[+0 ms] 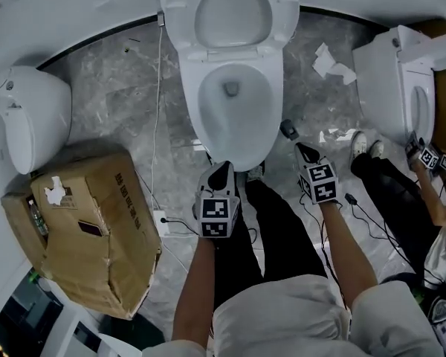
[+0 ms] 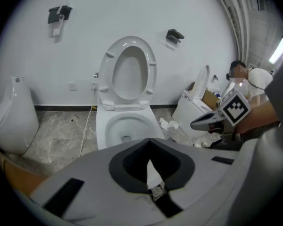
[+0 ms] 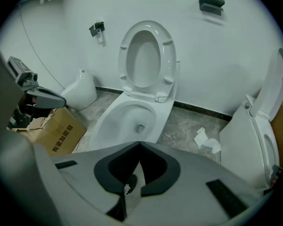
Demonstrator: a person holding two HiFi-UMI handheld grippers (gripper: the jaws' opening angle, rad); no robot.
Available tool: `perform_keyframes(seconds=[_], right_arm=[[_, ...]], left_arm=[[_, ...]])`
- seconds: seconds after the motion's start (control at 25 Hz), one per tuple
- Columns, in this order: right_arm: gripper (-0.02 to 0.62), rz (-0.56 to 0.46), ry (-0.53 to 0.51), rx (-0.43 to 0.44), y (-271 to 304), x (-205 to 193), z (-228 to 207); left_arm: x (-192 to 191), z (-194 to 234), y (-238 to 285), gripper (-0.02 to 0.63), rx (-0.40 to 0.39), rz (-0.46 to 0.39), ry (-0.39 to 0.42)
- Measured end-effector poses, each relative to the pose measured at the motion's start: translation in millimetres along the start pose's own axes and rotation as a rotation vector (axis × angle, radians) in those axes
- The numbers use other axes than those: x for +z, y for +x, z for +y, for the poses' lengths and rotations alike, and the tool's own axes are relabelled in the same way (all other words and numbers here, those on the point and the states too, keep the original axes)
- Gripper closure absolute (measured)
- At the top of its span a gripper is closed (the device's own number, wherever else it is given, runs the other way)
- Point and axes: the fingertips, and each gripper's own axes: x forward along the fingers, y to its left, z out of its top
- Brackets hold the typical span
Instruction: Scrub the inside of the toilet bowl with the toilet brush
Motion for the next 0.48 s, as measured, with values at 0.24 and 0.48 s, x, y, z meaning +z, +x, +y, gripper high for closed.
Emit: perform_keyframes(seconds=[0.24,0.48], right_arm=[[0.572,0.055,0.03,-0.03,43.0,-25.6,-5.3],[0.568,0.14,0.07,-0.104,75.1,-49.6,-26.2]], left_arm=[[-30.2,16.1,40.3,0.584,-0.04,0.025,0.044],[-49.4,17.8,67.5,0.584,-0.079,0.031,0.033]])
